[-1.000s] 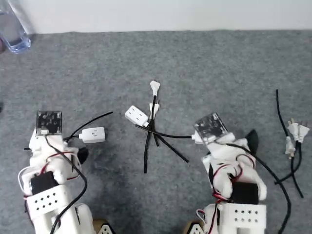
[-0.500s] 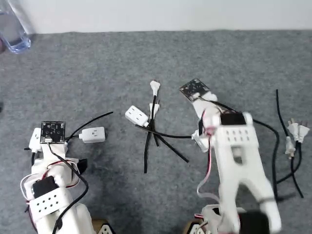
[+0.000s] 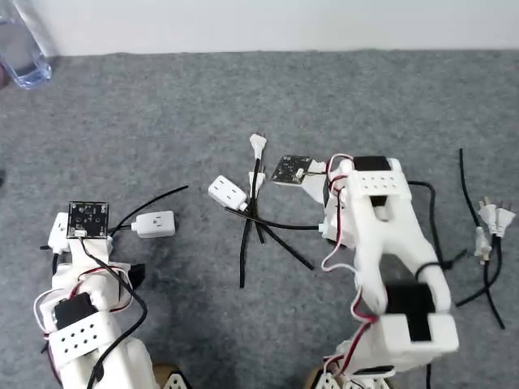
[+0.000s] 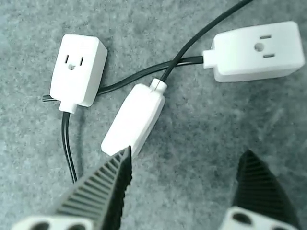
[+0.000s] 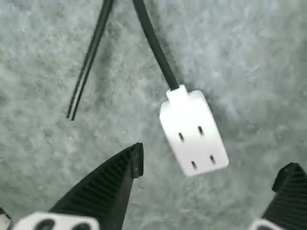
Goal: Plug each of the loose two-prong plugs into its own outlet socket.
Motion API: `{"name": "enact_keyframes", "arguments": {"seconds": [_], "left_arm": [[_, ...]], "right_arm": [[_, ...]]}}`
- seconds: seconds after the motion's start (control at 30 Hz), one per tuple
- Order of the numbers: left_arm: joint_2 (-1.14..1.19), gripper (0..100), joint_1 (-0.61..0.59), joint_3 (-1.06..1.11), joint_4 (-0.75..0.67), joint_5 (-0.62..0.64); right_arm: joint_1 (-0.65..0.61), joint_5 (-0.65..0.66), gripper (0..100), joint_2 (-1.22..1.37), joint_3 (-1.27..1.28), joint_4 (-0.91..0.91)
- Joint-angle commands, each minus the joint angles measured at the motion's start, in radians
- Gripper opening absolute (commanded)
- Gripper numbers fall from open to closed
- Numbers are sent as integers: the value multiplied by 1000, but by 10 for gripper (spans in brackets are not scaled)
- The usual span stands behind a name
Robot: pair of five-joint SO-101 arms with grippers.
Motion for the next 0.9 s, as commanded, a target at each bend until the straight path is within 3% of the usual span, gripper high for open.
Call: {"name": "enact_keyframes", "arguments": {"seconds": [0.0,0.27,0.33,0.5,0.6,0.67,0.87], "left_arm": [[-12,335,-3,-1,-35,-8],[-12,335,-3,1,-52,-8],[-12,335,-2,1,-52,-8],[-12,335,0,1,-52,-8],[-12,335,-2,1,-52,-8],[-12,335,-2,1,-52,-8],[-12,335,-3,1,-52,-6]], "right_arm": [[7,15,422,62,-83,-13],[-4,15,405,194,-147,-7],[-2,14,327,206,-158,-7],[1,9,0,206,-161,-7],[2,9,58,206,-158,-5],[-4,12,8,205,-170,28],[-67,8,9,156,-334,243]]}}
